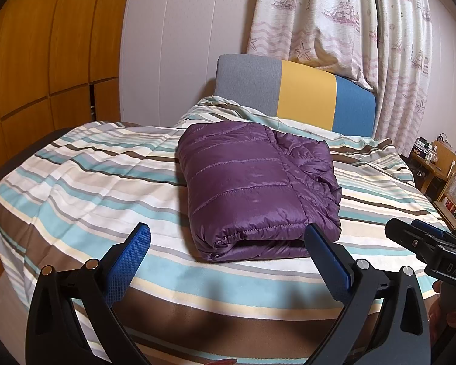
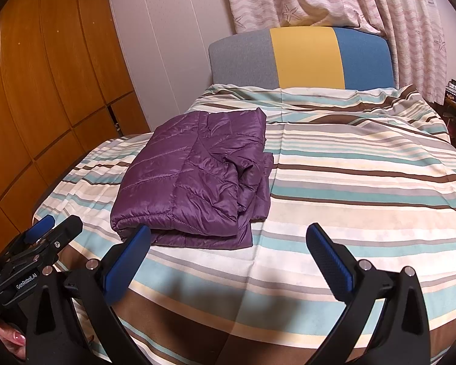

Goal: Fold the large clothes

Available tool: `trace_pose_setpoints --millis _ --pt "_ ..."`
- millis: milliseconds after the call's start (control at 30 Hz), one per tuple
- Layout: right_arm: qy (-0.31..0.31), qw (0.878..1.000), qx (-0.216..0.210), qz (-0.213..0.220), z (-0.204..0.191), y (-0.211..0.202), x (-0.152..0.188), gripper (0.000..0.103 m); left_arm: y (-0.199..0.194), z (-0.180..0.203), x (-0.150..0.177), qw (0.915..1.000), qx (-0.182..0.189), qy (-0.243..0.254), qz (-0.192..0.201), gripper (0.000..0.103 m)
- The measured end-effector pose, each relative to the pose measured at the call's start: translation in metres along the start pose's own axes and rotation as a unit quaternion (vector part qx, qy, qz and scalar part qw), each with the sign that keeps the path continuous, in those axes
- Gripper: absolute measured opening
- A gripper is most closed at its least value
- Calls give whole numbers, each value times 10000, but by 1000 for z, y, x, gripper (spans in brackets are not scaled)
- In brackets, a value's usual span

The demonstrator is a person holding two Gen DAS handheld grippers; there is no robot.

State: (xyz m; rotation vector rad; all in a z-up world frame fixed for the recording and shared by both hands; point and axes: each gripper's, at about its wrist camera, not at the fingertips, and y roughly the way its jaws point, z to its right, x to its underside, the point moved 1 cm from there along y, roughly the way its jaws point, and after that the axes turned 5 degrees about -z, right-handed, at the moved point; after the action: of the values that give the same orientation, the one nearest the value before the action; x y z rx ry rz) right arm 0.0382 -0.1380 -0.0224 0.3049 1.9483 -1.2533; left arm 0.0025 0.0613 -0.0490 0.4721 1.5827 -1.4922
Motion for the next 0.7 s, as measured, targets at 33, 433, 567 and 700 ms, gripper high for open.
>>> trace_pose_setpoints --millis 33,433,567,700 --pt "-3 10000 5 -7 0 0 0 101 0 0 1 10000 16 -6 -4 100" --pt "2 10000 7 -21 0 0 0 101 4 0 2 10000 47 -18 -59 100" --pt "-3 10000 5 -22 0 0 1 101 5 0 4 9999 105 -23 -102 100" --pt "4 10000 3 -22 0 0 1 101 7 -2 2 9998 132 -13 -142 100"
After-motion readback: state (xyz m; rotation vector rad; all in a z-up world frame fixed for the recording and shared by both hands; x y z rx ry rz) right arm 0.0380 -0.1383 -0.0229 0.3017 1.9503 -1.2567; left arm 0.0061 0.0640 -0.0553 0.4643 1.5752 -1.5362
